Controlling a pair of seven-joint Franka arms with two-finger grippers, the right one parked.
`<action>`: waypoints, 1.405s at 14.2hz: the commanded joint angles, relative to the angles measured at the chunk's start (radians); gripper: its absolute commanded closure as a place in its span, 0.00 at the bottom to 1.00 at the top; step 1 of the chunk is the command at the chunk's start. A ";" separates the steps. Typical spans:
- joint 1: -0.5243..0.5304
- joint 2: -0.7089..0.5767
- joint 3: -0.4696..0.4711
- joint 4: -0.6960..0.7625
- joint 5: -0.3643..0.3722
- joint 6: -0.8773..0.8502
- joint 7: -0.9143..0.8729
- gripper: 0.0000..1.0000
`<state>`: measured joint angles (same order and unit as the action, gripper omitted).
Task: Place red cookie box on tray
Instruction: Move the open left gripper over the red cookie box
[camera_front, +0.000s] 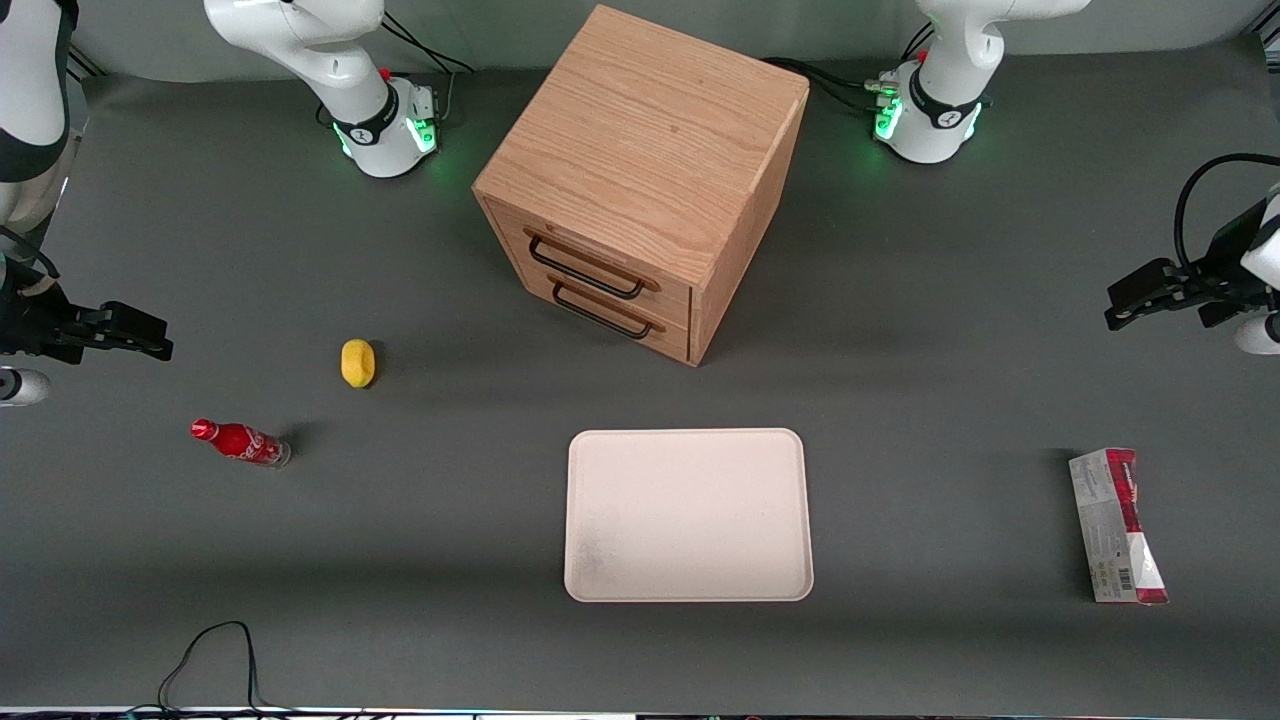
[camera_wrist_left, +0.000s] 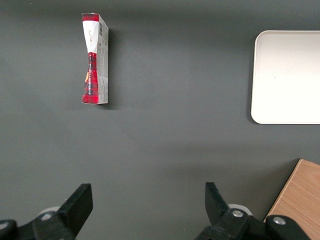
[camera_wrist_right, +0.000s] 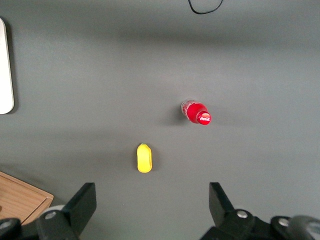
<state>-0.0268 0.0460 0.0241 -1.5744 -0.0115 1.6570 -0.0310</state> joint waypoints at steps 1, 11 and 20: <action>0.053 0.041 0.007 0.036 0.002 -0.013 0.019 0.00; 0.249 0.520 0.004 0.509 -0.004 0.046 0.253 0.00; 0.206 0.690 -0.009 0.574 -0.001 0.187 0.249 0.00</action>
<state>0.1857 0.7078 0.0083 -1.0378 -0.0124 1.8382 0.2082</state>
